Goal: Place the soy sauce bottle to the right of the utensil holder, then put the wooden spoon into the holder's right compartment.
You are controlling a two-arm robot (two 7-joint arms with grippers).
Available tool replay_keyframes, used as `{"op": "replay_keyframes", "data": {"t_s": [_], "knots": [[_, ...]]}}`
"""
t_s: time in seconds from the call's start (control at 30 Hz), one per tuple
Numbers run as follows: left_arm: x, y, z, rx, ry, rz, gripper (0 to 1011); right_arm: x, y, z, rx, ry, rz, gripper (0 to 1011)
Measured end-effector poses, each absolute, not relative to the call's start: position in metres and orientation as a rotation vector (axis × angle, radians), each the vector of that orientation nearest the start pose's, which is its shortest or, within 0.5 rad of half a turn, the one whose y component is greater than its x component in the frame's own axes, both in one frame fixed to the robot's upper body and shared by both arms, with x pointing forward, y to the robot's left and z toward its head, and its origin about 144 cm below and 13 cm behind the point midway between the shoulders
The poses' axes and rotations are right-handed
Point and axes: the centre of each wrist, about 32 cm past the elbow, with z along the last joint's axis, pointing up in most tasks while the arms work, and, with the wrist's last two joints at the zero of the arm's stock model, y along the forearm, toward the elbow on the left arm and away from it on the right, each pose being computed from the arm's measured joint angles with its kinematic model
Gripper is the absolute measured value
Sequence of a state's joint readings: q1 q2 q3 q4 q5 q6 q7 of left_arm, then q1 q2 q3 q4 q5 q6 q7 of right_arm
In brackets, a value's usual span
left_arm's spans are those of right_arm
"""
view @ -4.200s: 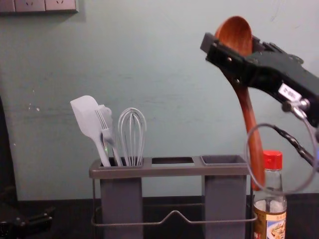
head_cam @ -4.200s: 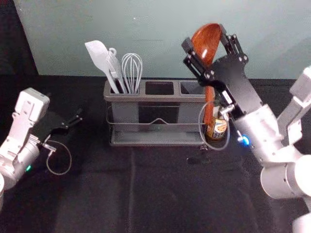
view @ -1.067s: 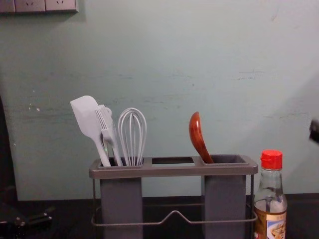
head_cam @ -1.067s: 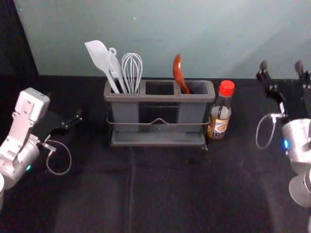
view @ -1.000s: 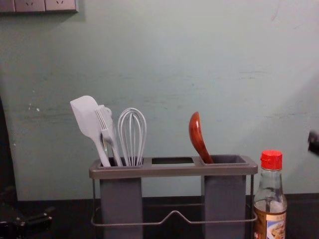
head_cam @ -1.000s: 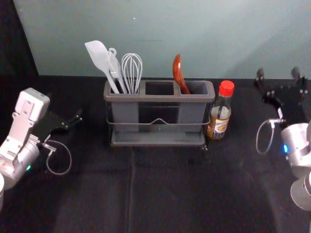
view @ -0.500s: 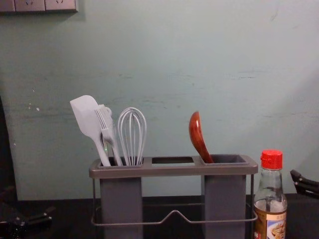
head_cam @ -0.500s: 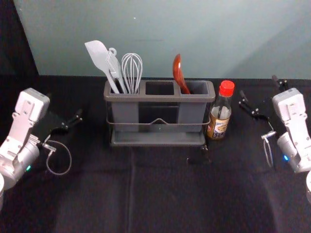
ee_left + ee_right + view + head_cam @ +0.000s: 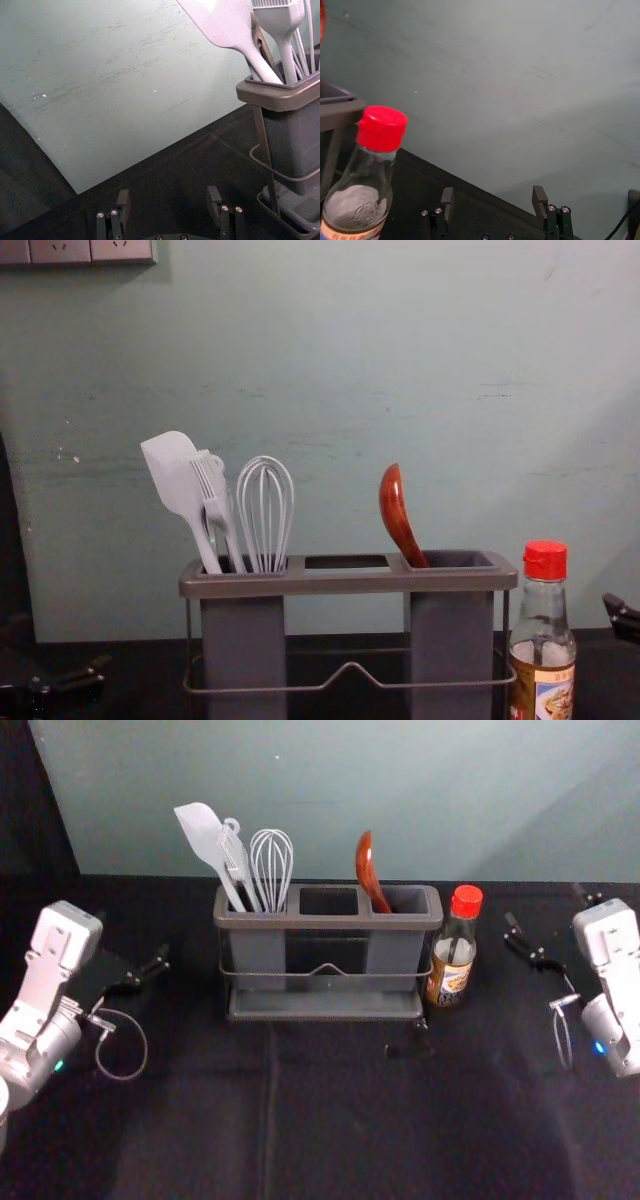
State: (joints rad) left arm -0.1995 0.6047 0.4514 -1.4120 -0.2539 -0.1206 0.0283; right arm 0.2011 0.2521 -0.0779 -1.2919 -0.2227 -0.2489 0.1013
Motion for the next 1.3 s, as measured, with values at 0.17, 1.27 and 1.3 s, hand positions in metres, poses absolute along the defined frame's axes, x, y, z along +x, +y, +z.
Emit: {"op": "replay_keyframes", "data": {"t_s": [0.17,1.27,1.3], "knots": [[0.4886,0.3097,1.1398,0.304,-0.285,1.248,1005,0.5125,-0.2983,1.1300,-0.225,-0.444,-1.376,1002],[0.4886,0.3097,1.1398,0.304,-0.285,1.248,1005,0.5128,-0.2985,1.1309,-0.232,-0.451,-1.371,1003],[0.4886,0.3097,1.1398,0.304,-0.285,1.248,1005,0.5128,-0.2985,1.1309,-0.232,-0.451,-1.371,1002]]}}
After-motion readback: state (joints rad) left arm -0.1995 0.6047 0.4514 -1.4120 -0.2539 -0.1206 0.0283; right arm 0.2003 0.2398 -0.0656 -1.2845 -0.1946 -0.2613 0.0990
